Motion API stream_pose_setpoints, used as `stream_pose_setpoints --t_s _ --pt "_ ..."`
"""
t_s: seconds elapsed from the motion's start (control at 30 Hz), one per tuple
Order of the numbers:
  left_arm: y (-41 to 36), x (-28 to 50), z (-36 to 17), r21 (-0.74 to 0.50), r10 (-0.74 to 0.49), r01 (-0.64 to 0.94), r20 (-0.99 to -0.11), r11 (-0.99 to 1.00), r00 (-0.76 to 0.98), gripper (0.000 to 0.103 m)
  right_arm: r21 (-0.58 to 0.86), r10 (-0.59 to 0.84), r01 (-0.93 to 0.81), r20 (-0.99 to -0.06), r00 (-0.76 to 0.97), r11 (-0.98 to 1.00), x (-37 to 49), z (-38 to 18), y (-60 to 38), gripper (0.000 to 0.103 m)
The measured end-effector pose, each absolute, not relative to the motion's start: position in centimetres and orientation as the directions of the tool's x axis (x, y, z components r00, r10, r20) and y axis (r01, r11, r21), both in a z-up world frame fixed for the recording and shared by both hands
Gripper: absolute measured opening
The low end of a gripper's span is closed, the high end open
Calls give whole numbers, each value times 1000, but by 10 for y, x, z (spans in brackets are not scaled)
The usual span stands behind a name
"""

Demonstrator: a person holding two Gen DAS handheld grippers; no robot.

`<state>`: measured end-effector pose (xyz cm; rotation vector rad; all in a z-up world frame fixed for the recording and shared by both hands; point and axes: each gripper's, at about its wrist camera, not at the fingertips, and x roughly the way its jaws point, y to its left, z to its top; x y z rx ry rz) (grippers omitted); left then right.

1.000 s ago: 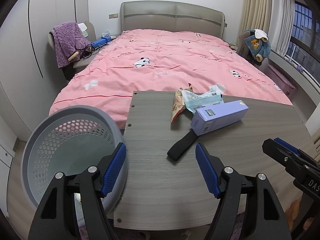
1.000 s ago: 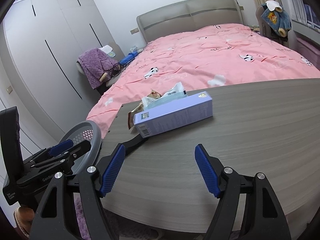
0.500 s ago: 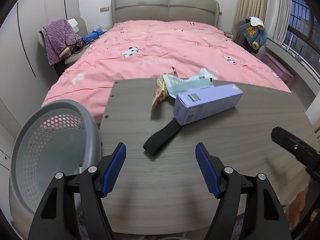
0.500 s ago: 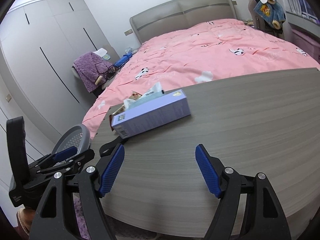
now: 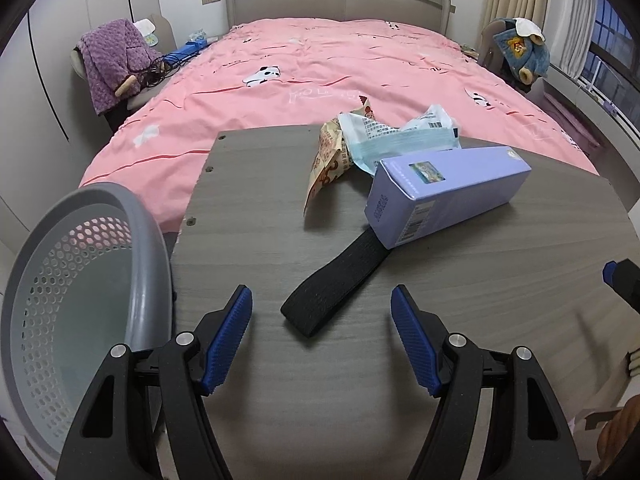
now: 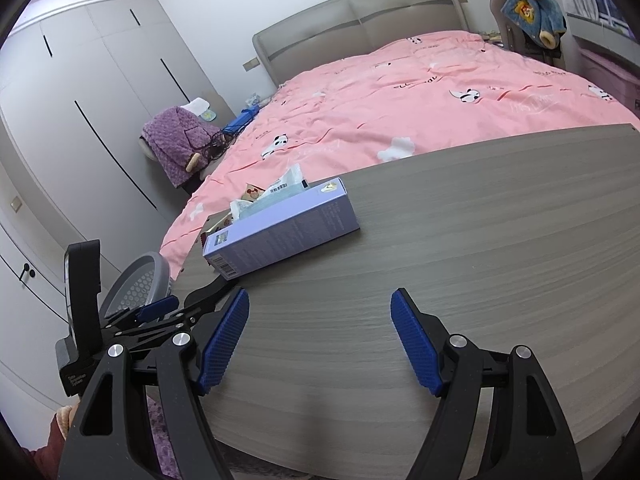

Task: Collect trash
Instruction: 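Grasp the black strap with the left gripper, then grasp the lavender box with the right gripper while the left gripper holds the strap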

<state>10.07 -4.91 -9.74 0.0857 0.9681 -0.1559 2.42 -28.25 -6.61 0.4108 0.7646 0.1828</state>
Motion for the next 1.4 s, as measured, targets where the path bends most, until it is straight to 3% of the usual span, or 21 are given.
stream_pose_setpoints --t_s 0.23,0.33,0.4,0.43,0.5,0.53,0.77,1.03,1.4 --pt "-50 113 -101 2 -102 180 -821 984 562 67 421 306 -14 -635 709 907 29 -65 -286 72" --pt "-50 115 -103 11 -98 189 -824 982 558 54 418 305 -16 -636 708 908 31 -66 -286 72" --pt "-50 116 -105 10 -99 192 -830 981 549 40 415 306 -19 -637 707 910 33 -65 -286 72" --pt "-51 114 -105 17 -93 191 -827 981 555 38 413 306 -22 -638 706 911 34 -65 -286 72" --pt "-51 113 -104 9 -104 198 -827 980 552 21 404 310 -36 -639 704 914 39 -63 -286 72" --pt "-51 113 -104 5 -108 200 -829 980 549 19 397 312 -46 -638 704 916 41 -62 -286 72" --pt "-49 108 -103 -2 -103 183 -832 983 546 16 335 353 -168 -626 695 927 67 -50 -287 75" --pt "-44 95 -94 13 -79 159 -823 987 563 16 251 392 -305 -674 626 919 114 -57 -279 76" --pt "-27 75 -54 6 -62 106 -777 994 626 16 243 472 -436 -681 560 867 162 -63 -268 80"
